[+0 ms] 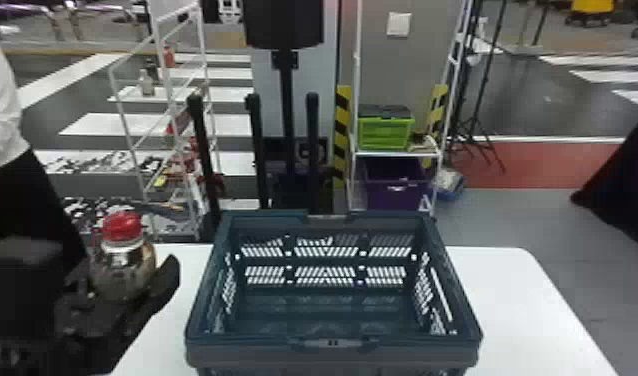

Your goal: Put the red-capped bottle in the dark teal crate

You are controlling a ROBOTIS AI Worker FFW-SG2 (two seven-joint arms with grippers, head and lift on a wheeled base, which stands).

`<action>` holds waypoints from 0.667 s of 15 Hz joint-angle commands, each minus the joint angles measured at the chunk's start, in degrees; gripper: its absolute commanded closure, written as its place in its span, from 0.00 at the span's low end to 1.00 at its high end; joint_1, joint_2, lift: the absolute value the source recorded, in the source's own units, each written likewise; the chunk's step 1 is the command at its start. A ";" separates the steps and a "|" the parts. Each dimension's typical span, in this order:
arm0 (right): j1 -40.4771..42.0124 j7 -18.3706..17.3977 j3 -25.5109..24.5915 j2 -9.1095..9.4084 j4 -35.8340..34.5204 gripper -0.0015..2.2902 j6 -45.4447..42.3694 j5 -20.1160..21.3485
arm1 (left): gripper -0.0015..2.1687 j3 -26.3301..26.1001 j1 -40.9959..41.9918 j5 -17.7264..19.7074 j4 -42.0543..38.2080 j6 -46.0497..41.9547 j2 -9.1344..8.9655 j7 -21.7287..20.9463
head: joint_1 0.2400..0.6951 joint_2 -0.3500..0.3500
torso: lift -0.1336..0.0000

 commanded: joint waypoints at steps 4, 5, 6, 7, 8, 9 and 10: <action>0.44 0.00 0.00 0.35 -0.55 0.07 -0.32 0.53 | 0.99 -2.73 -24.33 0.60 5.24 32.04 4.93 -12.63 | 0.57 0.50 | 1.00; 0.53 0.00 0.00 0.35 -0.55 0.07 -0.32 0.62 | 0.99 -4.49 -28.73 0.43 7.44 36.26 5.64 -15.71 | 0.57 0.50 | 1.00; 0.53 0.00 -0.09 0.35 -0.55 0.07 -0.15 0.62 | 0.99 -6.60 -33.30 -0.28 10.16 40.48 5.99 -20.89 | 0.57 0.50 | 1.00; 0.53 0.00 -0.09 0.35 -0.55 0.07 0.03 0.62 | 0.99 -9.59 -37.51 -1.86 12.71 42.13 6.60 -24.67 | 0.57 0.50 | 1.00; 0.53 0.00 -0.09 0.53 -0.55 0.07 0.03 0.70 | 0.99 -14.25 -41.21 -5.73 15.96 42.13 6.60 -27.49 | 0.57 0.50 | 1.00; 0.53 0.00 -0.09 0.62 -0.47 0.07 0.03 0.70 | 0.99 -18.90 -45.07 -8.19 19.57 42.13 6.60 -29.60 | 0.57 0.50 | 1.00; 0.44 0.00 -0.09 0.71 -0.20 0.07 0.03 0.70 | 0.99 -22.60 -48.50 -8.71 22.73 42.13 6.60 -30.74 | 0.57 0.50 | 1.00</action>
